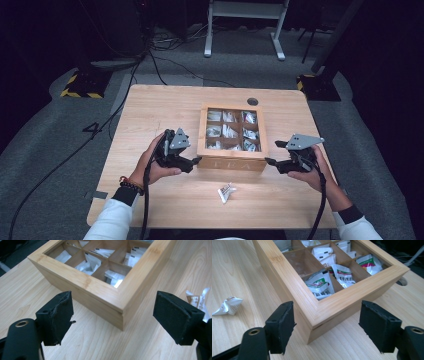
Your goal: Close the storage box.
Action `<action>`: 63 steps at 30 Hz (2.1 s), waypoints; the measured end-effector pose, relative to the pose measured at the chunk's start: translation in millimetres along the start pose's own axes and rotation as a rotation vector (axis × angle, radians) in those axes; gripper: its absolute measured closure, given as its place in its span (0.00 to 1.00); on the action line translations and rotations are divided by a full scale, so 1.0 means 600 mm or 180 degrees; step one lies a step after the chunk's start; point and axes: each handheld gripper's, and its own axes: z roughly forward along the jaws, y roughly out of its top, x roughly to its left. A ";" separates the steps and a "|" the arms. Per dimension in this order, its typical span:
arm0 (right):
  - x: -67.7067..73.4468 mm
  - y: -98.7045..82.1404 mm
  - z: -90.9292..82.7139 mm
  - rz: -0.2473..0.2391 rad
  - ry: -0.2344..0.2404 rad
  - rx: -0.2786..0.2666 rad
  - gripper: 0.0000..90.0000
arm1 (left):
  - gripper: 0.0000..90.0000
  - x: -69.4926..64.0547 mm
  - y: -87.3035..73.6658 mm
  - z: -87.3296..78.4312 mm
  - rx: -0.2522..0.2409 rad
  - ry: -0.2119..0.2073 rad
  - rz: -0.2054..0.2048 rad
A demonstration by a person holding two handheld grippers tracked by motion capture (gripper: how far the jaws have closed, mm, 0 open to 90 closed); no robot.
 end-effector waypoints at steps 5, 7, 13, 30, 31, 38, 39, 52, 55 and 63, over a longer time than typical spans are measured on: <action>0.002 -0.006 -0.011 -0.0028 -0.0061 0.0029 0.30 | 0.19 -0.008 -0.014 -0.013 0.0027 0.0054 0.0029; 0.002 -0.009 -0.015 -0.0037 -0.0091 0.0051 0.29 | 0.20 -0.010 -0.019 -0.014 0.0107 0.0149 0.0038; 0.003 -0.022 -0.029 -0.0089 -0.0161 0.0119 0.29 | 0.21 -0.013 -0.041 -0.023 0.0148 0.0232 -0.0005; -0.006 -0.082 -0.048 -0.0065 -0.0314 0.0286 0.29 | 0.22 -0.022 -0.086 -0.044 0.0351 0.0584 0.0122; -0.007 -0.085 -0.048 -0.0059 -0.0316 0.0306 0.29 | 0.22 -0.023 -0.088 -0.044 0.0357 0.0596 0.0134; -0.009 -0.109 -0.053 -0.0037 -0.0375 0.0392 0.29 | 0.21 -0.025 -0.104 -0.045 0.0460 0.0609 0.0151; -0.008 -0.112 -0.054 -0.0021 -0.0371 0.0399 0.29 | 0.21 -0.026 -0.107 -0.045 0.0465 0.0602 0.0135; -0.019 -0.166 -0.067 0.0301 -0.0365 0.0432 0.29 | 0.20 -0.013 -0.149 -0.044 0.0722 0.0605 0.0107; -0.020 -0.183 -0.070 0.0395 -0.0376 0.0407 0.30 | 0.20 -0.007 -0.161 -0.047 0.0701 0.0598 0.0015; -0.023 -0.222 -0.077 0.0541 -0.0390 0.0457 0.30 | 0.20 0.008 -0.197 -0.052 0.0740 0.0598 -0.0158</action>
